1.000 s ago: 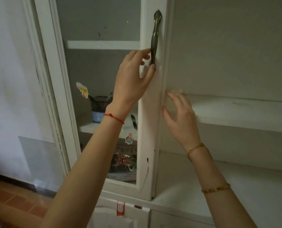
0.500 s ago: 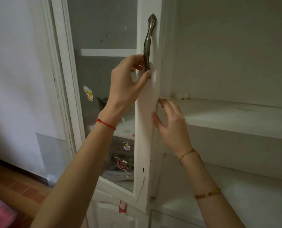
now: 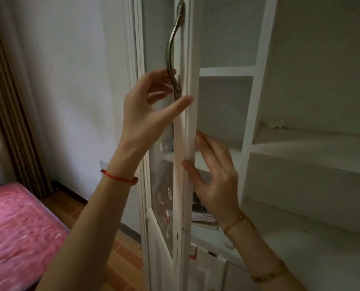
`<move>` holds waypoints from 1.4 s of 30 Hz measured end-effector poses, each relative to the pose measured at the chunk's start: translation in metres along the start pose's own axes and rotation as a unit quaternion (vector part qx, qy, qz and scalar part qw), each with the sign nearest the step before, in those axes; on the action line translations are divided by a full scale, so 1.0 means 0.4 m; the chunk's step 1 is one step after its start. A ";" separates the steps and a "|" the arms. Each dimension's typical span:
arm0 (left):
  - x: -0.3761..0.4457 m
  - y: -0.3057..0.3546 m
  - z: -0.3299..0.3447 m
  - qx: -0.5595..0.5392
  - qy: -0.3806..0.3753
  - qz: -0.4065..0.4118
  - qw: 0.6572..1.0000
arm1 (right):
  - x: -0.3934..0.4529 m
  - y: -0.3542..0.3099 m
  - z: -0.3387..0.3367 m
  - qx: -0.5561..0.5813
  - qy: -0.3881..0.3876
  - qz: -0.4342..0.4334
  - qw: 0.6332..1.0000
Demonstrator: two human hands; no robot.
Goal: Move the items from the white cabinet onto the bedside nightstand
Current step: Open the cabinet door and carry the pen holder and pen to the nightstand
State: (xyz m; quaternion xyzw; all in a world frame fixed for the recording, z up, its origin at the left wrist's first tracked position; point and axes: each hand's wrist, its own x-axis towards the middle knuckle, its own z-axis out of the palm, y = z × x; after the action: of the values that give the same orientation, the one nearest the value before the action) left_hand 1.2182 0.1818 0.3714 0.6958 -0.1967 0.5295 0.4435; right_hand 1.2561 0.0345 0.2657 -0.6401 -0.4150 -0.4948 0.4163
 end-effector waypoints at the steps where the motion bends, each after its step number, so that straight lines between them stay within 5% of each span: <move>1: -0.004 0.005 -0.029 0.004 0.003 -0.004 1.000 | -0.002 -0.022 0.017 0.011 -0.003 -0.001 1.000; 8: -0.035 0.017 -0.236 0.051 0.023 -0.015 0.998 | 0.002 -0.175 0.156 0.057 -0.023 -0.027 0.998; 18: -0.086 -0.033 -0.501 0.291 0.050 0.075 0.953 | 0.024 -0.340 0.396 0.071 -0.093 -0.019 0.993; 30: -0.070 -0.166 -0.696 0.317 0.050 0.055 0.946 | 0.065 -0.405 0.624 0.045 -0.114 -0.044 0.992; 42: -0.081 -0.168 -0.693 0.343 0.052 0.077 0.935 | 0.055 -0.387 0.601 0.026 -0.117 -0.028 0.992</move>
State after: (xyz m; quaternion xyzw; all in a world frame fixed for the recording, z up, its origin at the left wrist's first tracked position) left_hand 1.1004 0.4398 0.3272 0.7598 -0.0333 0.6329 0.1452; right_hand 1.1829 0.3118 0.2669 -0.6704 -0.4919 -0.4168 0.3673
